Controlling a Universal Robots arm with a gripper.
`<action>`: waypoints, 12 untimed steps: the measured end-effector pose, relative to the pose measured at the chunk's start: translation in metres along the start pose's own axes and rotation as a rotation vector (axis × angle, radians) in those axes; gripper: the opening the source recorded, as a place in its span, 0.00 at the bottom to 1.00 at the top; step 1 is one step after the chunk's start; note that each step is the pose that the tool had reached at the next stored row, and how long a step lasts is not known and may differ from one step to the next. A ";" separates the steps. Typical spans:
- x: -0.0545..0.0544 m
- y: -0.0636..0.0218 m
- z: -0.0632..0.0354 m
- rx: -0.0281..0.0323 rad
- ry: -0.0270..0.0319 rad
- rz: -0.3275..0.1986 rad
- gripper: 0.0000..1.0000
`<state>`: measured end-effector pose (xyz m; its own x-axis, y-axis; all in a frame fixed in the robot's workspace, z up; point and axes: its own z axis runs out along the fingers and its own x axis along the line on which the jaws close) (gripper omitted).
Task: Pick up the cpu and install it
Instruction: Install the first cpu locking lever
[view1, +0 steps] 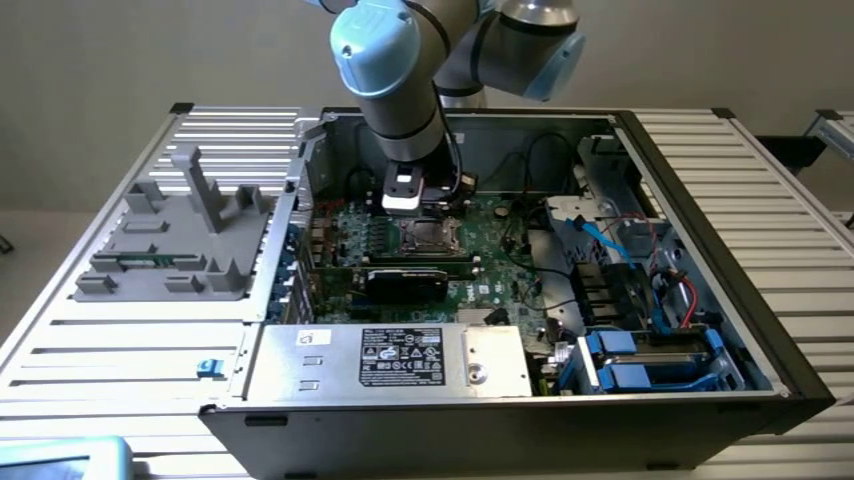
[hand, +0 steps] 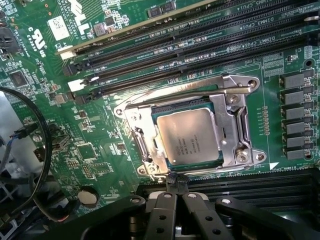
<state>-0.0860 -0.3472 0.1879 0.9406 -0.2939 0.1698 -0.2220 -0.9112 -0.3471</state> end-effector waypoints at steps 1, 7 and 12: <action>0.000 0.0000 0.0001 0.0013 -0.0003 0.000 0.11; 0.000 0.0002 0.0005 0.0060 -0.0013 0.002 0.11; 0.000 0.0005 0.0013 0.0088 -0.0023 0.002 0.11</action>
<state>-0.0861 -0.3472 0.1864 0.9407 -0.2955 0.1668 -0.2221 -0.9078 -0.3557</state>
